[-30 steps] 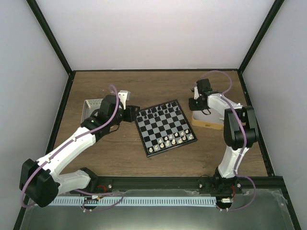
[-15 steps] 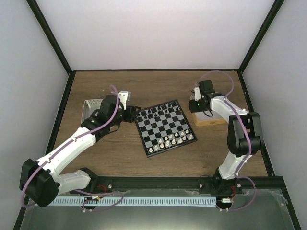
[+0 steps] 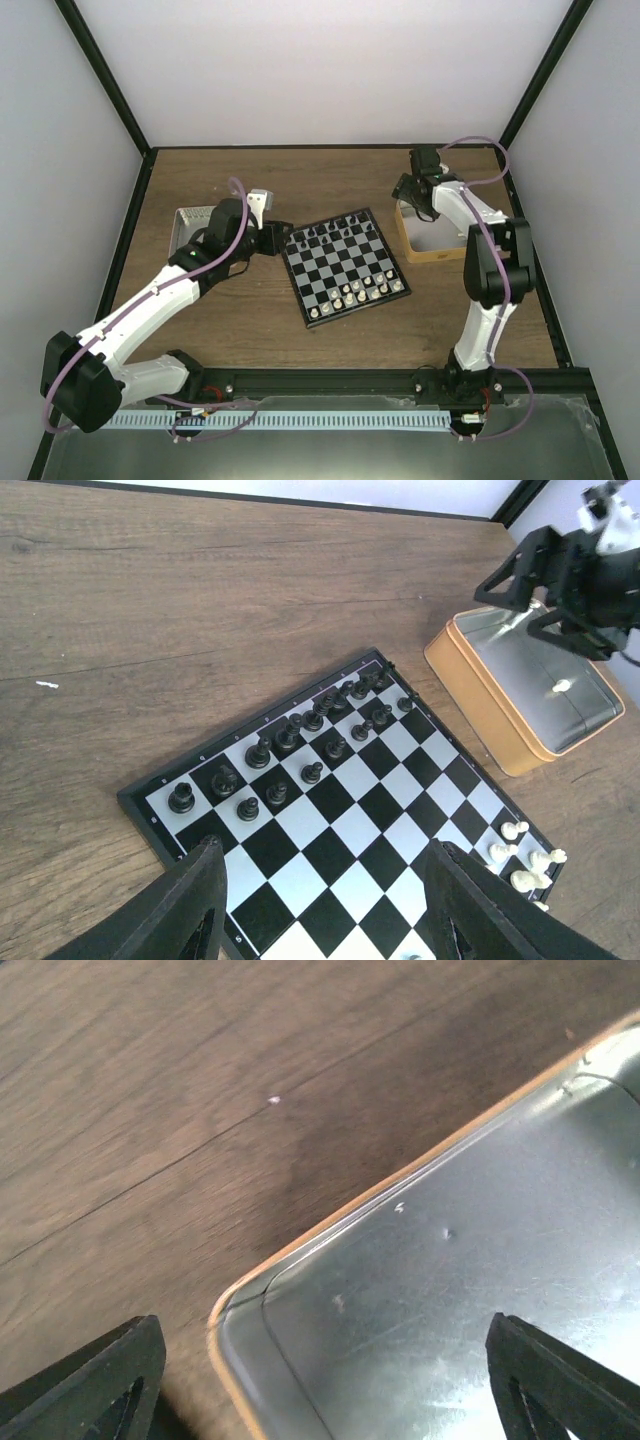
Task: Set up the chess pieces on the board
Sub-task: Adjust the storage box at the center of the board.
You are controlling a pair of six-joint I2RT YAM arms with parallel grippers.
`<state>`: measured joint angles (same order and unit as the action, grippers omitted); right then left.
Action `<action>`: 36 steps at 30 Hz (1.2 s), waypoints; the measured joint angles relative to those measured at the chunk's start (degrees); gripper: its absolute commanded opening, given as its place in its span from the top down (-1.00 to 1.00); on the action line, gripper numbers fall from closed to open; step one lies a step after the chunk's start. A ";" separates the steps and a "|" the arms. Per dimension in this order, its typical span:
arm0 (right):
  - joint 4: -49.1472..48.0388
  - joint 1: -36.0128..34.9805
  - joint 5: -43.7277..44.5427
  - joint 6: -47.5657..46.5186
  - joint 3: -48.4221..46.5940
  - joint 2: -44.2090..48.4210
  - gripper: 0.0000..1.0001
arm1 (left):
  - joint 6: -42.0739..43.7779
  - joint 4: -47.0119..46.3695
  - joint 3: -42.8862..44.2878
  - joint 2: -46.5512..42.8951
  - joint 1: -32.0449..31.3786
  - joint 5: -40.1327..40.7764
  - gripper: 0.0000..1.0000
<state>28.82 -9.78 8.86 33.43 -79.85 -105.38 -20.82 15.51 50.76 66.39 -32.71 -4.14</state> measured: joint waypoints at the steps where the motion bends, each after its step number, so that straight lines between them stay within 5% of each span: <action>1: 0.17 0.00 0.81 1.70 -0.63 -1.46 -0.82 | 0.00 0.00 0.00 0.00 0.00 0.00 -0.12; 9: 2.49 0.61 5.09 10.95 -7.87 -10.51 -0.68 | 0.00 -0.13 -0.17 0.00 0.00 0.00 -0.12; 14: 2.89 1.07 5.75 11.98 -9.79 -12.74 -0.33 | 0.00 -0.37 -0.26 0.00 0.00 0.00 -0.12; 17: 2.86 1.07 5.03 10.71 -9.79 -13.22 -0.05 | 0.00 -0.42 -0.26 0.00 0.00 0.00 -0.12; 25: 1.22 1.07 1.11 4.55 -9.05 -13.07 0.26 | 0.00 -0.42 -0.28 0.00 0.00 -0.02 -0.12; 36: -2.34 1.07 -4.68 -8.09 1.05 -5.88 0.53 | 0.00 -0.42 -0.28 0.00 0.00 -0.02 -0.12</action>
<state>26.48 -8.71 4.19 25.34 -78.81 -111.26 -20.82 15.09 50.48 66.39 -32.71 -4.16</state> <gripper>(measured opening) 0.263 0.562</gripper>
